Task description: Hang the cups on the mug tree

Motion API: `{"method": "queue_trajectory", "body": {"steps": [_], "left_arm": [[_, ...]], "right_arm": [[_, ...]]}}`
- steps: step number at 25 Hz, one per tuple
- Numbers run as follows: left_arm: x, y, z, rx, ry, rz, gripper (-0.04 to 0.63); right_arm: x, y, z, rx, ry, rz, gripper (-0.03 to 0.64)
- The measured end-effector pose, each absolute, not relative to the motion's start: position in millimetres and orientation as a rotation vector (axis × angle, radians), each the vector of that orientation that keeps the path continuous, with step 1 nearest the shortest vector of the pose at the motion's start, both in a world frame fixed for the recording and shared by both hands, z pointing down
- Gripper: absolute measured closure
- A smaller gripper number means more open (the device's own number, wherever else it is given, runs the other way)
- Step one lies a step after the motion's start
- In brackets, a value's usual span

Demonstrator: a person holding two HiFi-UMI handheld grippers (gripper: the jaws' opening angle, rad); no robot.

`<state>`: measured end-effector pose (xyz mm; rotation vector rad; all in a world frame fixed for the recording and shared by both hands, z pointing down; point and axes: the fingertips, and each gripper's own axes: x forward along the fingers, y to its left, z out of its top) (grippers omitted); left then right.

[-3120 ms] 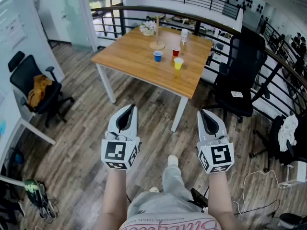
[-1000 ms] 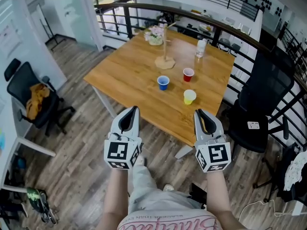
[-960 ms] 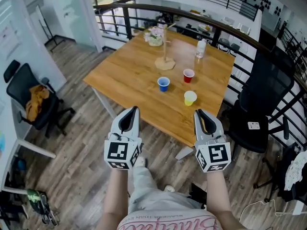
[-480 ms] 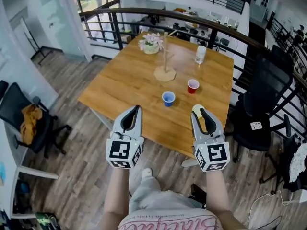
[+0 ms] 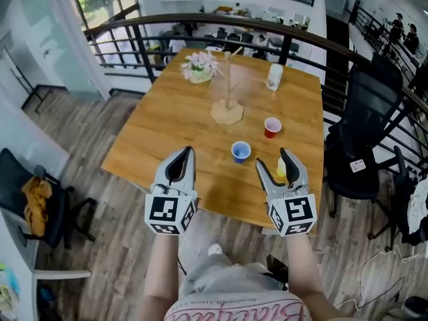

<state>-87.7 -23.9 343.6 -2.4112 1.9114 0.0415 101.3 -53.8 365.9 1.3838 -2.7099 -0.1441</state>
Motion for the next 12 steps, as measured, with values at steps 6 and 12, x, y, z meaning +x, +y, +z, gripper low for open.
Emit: {"method": "queue_trajectory", "body": {"steps": [6, 12], "left_arm": [[-104.7, -41.3, 365.8, -2.479, 1.880, -0.004, 0.584], [-111.8, -50.4, 389.2, -2.512, 1.911, -0.029, 0.584]], "right_arm": [[75.2, -71.7, 398.2, 1.399, -2.679, -0.044, 0.350], [64.7, -93.8, 442.1, 1.406, -2.627, 0.056, 0.350]]}}
